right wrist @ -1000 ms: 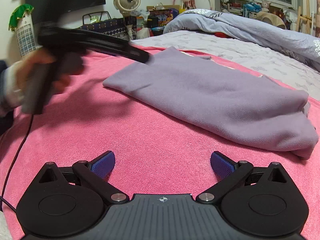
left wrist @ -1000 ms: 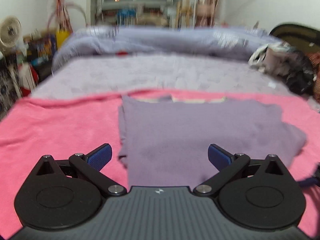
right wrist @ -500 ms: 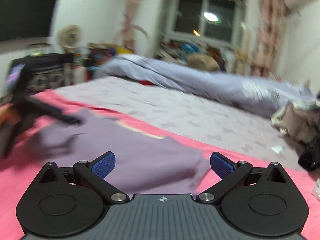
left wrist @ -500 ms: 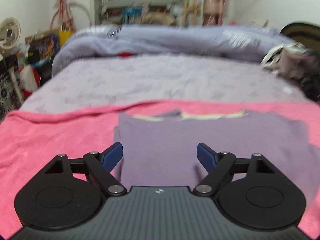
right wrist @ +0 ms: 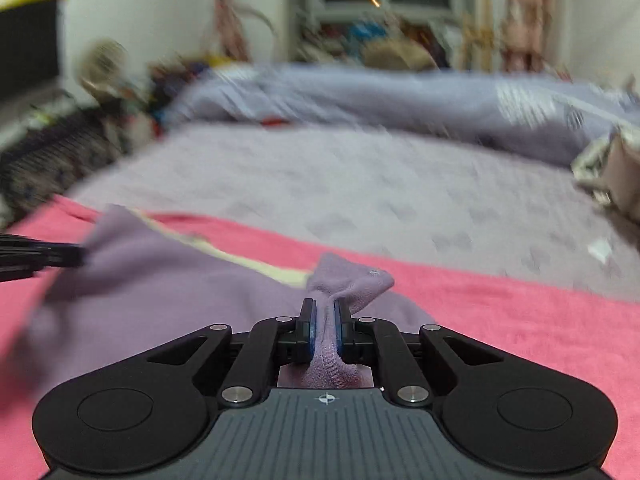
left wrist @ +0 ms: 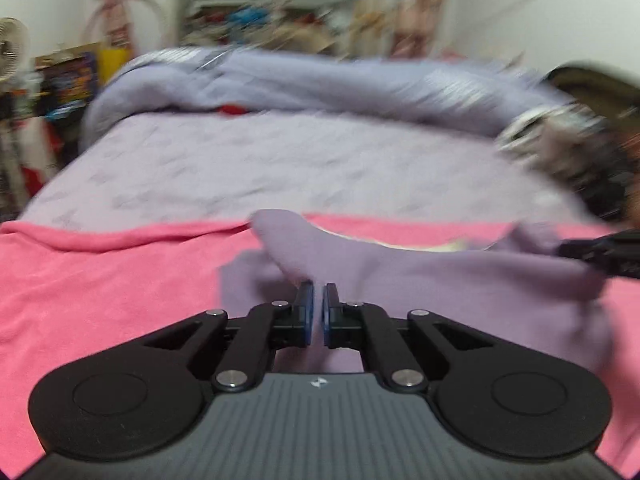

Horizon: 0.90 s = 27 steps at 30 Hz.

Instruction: Fold clothes

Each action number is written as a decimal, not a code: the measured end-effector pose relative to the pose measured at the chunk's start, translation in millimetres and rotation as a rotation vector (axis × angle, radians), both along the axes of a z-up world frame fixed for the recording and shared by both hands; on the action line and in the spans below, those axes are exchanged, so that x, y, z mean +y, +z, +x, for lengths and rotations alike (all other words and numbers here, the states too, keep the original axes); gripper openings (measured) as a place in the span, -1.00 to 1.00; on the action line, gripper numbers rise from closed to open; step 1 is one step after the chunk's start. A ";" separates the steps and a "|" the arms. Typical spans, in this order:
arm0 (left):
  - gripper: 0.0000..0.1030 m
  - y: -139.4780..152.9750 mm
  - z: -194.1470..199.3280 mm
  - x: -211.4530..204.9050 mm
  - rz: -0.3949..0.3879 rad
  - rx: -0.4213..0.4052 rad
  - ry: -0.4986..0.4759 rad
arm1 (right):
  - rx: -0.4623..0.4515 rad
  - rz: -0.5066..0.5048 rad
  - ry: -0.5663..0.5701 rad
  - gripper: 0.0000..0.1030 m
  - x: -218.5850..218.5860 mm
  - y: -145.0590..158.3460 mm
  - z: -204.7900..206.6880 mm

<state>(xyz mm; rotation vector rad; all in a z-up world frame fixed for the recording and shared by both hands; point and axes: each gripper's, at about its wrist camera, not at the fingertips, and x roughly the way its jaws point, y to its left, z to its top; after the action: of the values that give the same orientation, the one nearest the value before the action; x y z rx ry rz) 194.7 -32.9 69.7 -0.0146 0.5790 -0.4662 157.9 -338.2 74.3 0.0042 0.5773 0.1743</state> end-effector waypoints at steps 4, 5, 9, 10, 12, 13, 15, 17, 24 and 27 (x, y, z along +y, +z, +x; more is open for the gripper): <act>-0.96 28.1 -76.6 17.4 -0.029 -0.092 -0.138 | -0.021 0.137 0.147 -0.80 2.6 48.9 -75.4; -0.96 32.5 -97.6 24.9 -0.033 -0.104 -0.157 | -0.001 0.152 0.199 -0.80 3.1 53.9 -99.5; -0.94 26.4 -174.1 55.2 -0.049 -0.027 -0.225 | 0.232 0.175 0.360 -0.80 4.9 38.3 -180.2; -0.92 21.1 -191.9 60.6 -0.039 0.011 -0.239 | 0.316 0.157 0.381 -0.81 6.3 25.0 -198.5; -0.86 4.8 -226.4 63.6 0.059 0.087 -0.247 | 0.438 0.114 0.382 -0.81 4.9 -0.8 -229.7; -0.86 -2.6 -241.5 63.4 0.119 0.100 -0.242 | 0.483 0.107 0.374 -0.81 2.7 -10.5 -243.0; -0.64 -9.8 -264.3 60.9 0.210 0.084 -0.242 | 0.462 0.106 0.317 -0.73 -3.2 -8.9 -256.0; -0.04 -7.5 -274.5 52.5 0.254 0.035 -0.221 | 0.387 0.096 0.248 -0.35 -9.0 -0.2 -264.0; 0.96 -11.0 -284.2 -16.3 0.285 -0.106 -0.170 | 0.124 -0.051 0.140 0.40 29.0 4.5 -273.7; 0.96 -34.9 -280.6 -47.0 0.447 -0.179 -0.108 | 0.097 -0.091 0.147 0.49 54.0 -11.8 -284.9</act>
<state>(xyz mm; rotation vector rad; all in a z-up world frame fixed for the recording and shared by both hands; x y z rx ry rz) -85.9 -79.9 34.8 0.4817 0.4989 -0.4290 -126.9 -284.2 62.5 -0.1188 0.6821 0.2923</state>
